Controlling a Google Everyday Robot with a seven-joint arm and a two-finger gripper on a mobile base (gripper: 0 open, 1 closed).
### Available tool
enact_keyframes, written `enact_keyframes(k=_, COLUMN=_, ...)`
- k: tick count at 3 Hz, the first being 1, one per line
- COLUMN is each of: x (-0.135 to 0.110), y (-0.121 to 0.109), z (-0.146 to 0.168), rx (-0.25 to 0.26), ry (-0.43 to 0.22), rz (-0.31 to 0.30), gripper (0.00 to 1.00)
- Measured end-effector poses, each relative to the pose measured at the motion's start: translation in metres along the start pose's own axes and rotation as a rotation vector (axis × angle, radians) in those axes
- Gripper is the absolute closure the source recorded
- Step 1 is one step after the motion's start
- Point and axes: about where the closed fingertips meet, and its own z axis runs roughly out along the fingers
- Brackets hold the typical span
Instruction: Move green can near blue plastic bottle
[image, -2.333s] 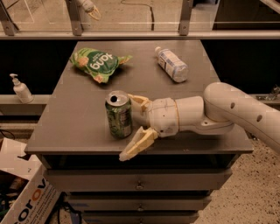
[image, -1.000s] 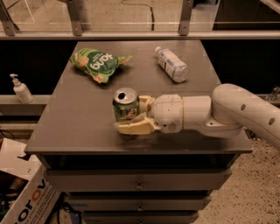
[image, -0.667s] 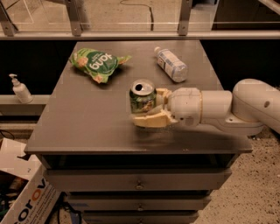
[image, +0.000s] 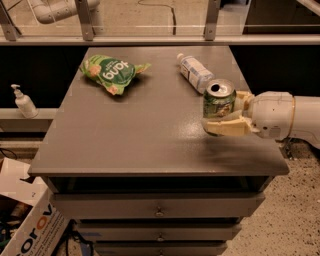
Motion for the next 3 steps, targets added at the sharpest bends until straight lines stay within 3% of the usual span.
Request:
enact_keyframes(k=1, x=0.004, y=-0.004, z=0.006, rx=0.005, ry=0.003, rz=-0.006, gripper=1.0)
enact_keyframes(k=2, x=0.01, y=-0.033, z=0.014, rx=0.045, ry=0.018, rz=-0.033, gripper=1.0)
enact_keyframes(k=3, x=0.02, y=-0.079, z=0.016, rx=0.116, ry=0.024, rz=-0.041, gripper=1.0)
